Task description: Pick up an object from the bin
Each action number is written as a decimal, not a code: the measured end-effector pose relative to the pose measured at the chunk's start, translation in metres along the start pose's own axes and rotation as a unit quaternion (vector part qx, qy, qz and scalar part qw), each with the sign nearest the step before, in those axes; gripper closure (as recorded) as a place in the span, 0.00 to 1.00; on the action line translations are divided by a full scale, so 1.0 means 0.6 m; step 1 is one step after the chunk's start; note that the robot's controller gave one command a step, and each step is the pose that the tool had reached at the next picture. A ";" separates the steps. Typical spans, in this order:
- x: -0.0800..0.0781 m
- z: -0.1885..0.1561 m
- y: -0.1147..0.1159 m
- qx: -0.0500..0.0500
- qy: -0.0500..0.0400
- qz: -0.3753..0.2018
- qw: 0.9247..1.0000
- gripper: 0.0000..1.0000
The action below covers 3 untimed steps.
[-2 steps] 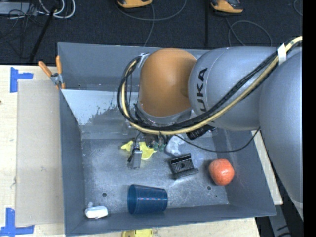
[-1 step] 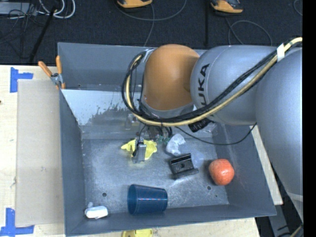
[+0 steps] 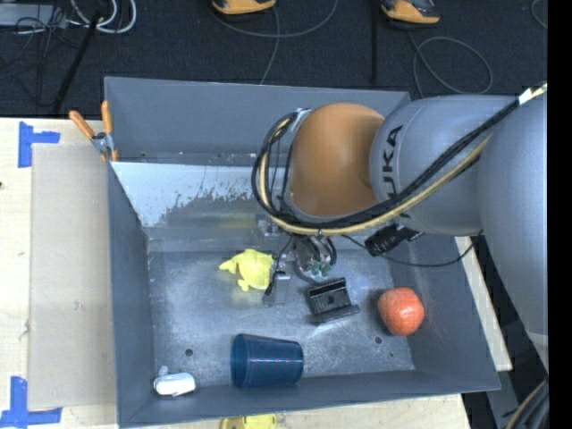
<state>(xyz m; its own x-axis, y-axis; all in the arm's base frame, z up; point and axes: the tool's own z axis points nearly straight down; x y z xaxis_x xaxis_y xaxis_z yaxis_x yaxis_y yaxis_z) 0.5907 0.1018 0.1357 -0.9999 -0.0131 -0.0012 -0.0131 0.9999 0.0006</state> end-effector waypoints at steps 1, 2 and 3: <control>0.001 0.020 -0.038 0.001 0.001 0.014 1.000 0.00; 0.005 0.041 0.014 0.000 0.000 -0.031 1.000 0.00; -0.005 0.047 0.015 0.000 0.000 0.081 0.997 1.00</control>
Offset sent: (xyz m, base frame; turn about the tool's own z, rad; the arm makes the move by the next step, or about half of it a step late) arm -0.0054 0.0136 -0.0279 -0.0686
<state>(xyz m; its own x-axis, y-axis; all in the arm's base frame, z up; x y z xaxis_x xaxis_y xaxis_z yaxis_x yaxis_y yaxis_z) 0.5933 0.1110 0.1077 -0.9890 0.1482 -0.0013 0.1482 0.9890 0.0012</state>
